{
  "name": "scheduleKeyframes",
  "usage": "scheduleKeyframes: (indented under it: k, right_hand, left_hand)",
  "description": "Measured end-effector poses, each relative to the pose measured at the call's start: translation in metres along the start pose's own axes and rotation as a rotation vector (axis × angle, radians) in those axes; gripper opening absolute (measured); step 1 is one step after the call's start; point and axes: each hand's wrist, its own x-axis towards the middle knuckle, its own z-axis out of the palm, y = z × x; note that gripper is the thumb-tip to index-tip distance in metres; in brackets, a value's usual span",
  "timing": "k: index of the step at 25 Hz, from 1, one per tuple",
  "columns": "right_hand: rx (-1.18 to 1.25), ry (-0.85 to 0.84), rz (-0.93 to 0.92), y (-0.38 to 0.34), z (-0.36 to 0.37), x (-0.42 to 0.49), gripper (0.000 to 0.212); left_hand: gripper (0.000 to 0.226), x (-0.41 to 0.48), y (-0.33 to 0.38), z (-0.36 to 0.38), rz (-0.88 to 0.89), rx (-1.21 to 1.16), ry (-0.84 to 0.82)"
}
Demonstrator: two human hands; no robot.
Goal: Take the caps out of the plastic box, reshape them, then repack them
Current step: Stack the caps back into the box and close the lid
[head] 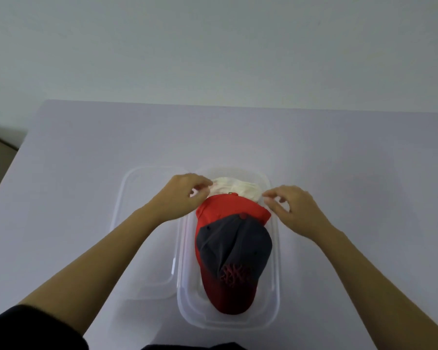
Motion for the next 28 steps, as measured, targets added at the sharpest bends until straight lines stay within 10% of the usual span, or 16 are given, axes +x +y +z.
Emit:
scheduleKeyframes:
  k: [3, 9, 16, 20, 28]
  right_hand:
    - [-0.233, -0.219, -0.013, -0.003, 0.014, -0.014, 0.066]
    - [-0.395, -0.135, 0.124, -0.015, 0.032, 0.013, 0.036]
    - [0.091, 0.043, 0.114, -0.009, 0.02, -0.045, 0.051]
    - [-0.074, -0.092, 0.131, -0.023, 0.036, -0.062, 0.056]
    - [-0.172, 0.111, 0.093, -0.035, 0.062, -0.064, 0.049]
  left_hand:
    - [0.029, -0.016, -0.004, 0.008, -0.033, 0.044, -0.233]
    - [0.033, 0.0, -0.007, 0.031, -0.219, 0.533, -0.069]
    - [0.037, -0.062, 0.014, 0.033, -0.063, -0.046, 0.18]
    - [0.048, -0.077, 0.009, 0.043, -0.035, 0.119, -0.017]
    - [0.047, -0.077, 0.007, 0.075, -0.08, 0.182, 0.223]
